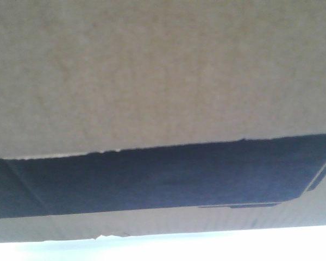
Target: Grab box from left shelf to table start
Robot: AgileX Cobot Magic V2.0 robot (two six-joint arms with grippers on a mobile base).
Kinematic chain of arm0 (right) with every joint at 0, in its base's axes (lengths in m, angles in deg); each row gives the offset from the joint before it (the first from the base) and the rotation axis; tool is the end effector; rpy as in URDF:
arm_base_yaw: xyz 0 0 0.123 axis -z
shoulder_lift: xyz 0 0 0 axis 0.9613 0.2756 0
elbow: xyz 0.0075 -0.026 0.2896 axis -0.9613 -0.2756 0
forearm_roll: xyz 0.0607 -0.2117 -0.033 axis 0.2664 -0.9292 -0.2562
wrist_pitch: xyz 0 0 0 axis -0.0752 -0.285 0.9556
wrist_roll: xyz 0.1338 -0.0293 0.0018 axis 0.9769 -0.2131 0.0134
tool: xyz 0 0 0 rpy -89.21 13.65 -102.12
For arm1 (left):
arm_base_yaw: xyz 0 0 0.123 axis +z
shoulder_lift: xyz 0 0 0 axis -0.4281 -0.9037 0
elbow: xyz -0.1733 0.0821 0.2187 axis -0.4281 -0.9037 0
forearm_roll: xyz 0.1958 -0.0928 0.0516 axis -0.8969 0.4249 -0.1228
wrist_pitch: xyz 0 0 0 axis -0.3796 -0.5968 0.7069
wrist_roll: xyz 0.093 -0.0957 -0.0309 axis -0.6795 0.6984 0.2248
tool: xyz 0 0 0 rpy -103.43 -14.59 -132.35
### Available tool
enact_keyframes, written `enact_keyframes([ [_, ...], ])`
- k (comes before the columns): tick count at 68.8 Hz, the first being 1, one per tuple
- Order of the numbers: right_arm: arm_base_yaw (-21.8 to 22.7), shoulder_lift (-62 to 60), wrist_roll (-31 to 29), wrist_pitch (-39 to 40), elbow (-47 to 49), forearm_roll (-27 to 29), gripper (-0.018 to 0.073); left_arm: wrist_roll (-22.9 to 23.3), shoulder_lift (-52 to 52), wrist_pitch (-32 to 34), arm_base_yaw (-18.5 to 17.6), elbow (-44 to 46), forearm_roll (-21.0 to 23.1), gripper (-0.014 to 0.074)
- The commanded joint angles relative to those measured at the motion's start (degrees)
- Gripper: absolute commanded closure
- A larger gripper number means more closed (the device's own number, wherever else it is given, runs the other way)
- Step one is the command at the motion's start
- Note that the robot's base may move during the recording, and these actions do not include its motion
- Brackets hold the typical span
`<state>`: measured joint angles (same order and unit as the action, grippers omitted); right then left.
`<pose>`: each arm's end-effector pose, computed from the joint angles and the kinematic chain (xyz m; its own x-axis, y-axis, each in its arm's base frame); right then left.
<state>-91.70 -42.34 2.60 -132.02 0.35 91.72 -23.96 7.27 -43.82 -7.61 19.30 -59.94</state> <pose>0.0989 0.0558 0.3918 -0.6442 -0.1537 -0.7492 -0.3891 0.9092 0.1481 0.0659 -0.0037 0.3764 -0.6347 -0.1675 -0.7544 0.0615 0.9622 -0.2654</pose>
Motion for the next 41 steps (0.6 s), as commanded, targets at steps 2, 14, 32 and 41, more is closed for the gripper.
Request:
enact_keyframes([
  [2,0.02,0.29,-2.07,8.44,1.63,2.31,0.0502,-6.98,0.85,3.10,-1.77,2.80,18.42,0.0688],
  [14,0.02,0.29,-2.07,8.44,1.63,2.31,0.0502,-6.98,0.85,3.10,-1.77,2.80,18.42,0.0688],
  [32,0.02,0.29,-2.07,8.44,1.63,2.31,0.0502,-6.98,0.85,3.10,-1.77,2.80,18.42,0.0688],
  [41,0.02,0.29,-2.07,8.44,1.63,2.31,0.0502,-6.98,0.85,3.10,-1.77,2.80,18.42,0.0688],
])
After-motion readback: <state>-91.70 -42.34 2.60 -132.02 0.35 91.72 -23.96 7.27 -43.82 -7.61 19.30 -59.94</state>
